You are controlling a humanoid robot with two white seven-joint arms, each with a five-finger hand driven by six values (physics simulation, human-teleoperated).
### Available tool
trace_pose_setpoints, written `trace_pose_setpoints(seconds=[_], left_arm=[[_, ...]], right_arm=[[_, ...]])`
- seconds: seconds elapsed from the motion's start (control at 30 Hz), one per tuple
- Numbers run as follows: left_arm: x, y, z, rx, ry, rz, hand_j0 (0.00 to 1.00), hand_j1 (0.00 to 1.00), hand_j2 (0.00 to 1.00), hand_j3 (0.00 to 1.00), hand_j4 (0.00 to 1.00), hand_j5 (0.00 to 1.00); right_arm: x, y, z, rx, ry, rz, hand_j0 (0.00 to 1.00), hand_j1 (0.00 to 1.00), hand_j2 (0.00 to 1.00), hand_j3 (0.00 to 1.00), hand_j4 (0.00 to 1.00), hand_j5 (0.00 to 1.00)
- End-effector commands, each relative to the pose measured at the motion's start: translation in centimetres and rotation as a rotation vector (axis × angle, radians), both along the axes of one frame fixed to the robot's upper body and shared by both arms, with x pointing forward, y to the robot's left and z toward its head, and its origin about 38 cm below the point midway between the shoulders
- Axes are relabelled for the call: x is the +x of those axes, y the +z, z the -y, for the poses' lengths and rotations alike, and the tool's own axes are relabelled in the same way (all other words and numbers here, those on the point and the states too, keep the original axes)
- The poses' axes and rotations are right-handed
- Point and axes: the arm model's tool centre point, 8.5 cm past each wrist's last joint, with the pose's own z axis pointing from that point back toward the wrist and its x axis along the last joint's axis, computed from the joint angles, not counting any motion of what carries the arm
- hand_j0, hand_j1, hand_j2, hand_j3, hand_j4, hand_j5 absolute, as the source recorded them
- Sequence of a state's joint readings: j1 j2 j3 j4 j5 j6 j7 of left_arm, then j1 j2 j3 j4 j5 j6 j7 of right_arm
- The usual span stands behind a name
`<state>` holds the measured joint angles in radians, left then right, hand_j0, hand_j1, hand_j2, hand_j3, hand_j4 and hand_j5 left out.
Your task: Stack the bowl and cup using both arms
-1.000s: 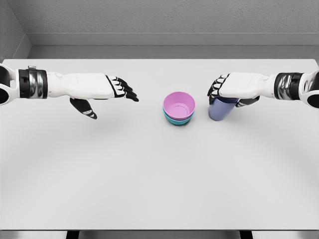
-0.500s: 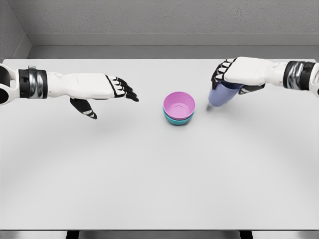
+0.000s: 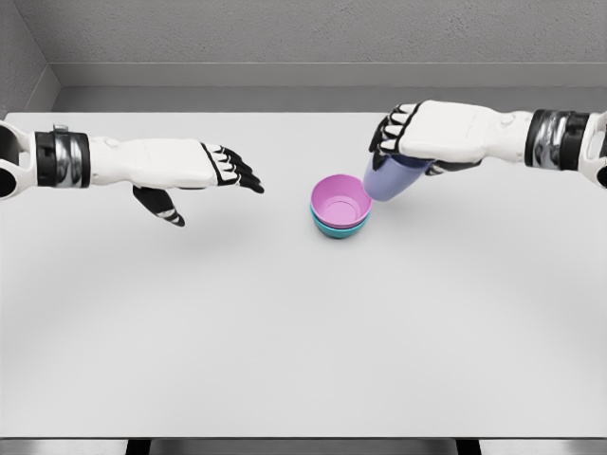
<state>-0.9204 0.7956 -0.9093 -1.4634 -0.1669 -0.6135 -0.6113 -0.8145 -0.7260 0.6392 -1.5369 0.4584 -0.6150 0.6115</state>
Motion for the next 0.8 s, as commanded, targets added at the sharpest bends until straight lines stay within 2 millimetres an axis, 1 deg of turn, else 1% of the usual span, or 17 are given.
trace_pose_setpoints(seconds=[0.0,0.07,0.13,0.23,0.4,0.47,0.53,0.7,0.77], left_arm=[[0.0,0.0,-0.1,-0.005,0.004,-0.004,1.00,1.00,1.00,1.00,1.00,1.00],[0.0,0.0,-0.1,-0.005,0.004,-0.004,1.00,1.00,1.00,1.00,1.00,1.00],[0.0,0.0,-0.1,-0.005,0.004,-0.004,1.00,1.00,1.00,1.00,1.00,1.00],[0.0,0.1,-0.1,-0.005,0.004,-0.002,1.00,1.00,1.00,1.00,1.00,1.00],[0.0,0.1,-0.1,-0.005,0.004,-0.002,1.00,1.00,1.00,1.00,1.00,1.00],[0.0,0.1,-0.1,-0.005,0.004,-0.002,1.00,1.00,1.00,1.00,1.00,1.00],[0.0,0.1,-0.1,-0.005,0.004,-0.002,1.00,1.00,1.00,1.00,1.00,1.00],[0.0,0.1,-0.1,-0.005,0.004,-0.002,1.00,1.00,1.00,1.00,1.00,1.00],[0.0,0.1,-0.1,-0.005,0.004,-0.002,1.00,1.00,1.00,1.00,1.00,1.00]], right_arm=[[-1.1,0.7,-1.4,0.003,0.052,0.023,0.56,0.56,0.56,0.56,0.56,0.56],[-1.4,1.3,-1.3,0.014,0.057,0.032,0.56,0.56,0.56,0.56,0.56,0.56],[-1.3,2.1,-0.6,0.026,0.044,0.045,0.57,0.57,0.57,0.57,0.57,0.57],[-1.5,2.3,-0.8,0.025,0.053,0.052,0.57,0.57,0.57,0.57,0.57,0.57],[-1.8,2.1,-1.6,0.026,0.074,0.051,0.58,0.58,0.58,0.58,0.58,0.58],[-2.2,1.8,-2.3,0.019,0.098,0.045,0.58,0.58,0.58,0.58,0.58,0.58],[-2.3,1.8,-2.7,0.026,0.110,0.048,0.58,0.58,0.58,0.58,0.58,0.58],[-2.3,1.7,-2.9,0.022,0.113,0.045,0.58,0.58,0.58,0.58,0.58,0.58],[-2.4,1.4,-3.4,0.021,0.126,0.036,0.58,0.58,0.58,0.58,0.58,0.58]])
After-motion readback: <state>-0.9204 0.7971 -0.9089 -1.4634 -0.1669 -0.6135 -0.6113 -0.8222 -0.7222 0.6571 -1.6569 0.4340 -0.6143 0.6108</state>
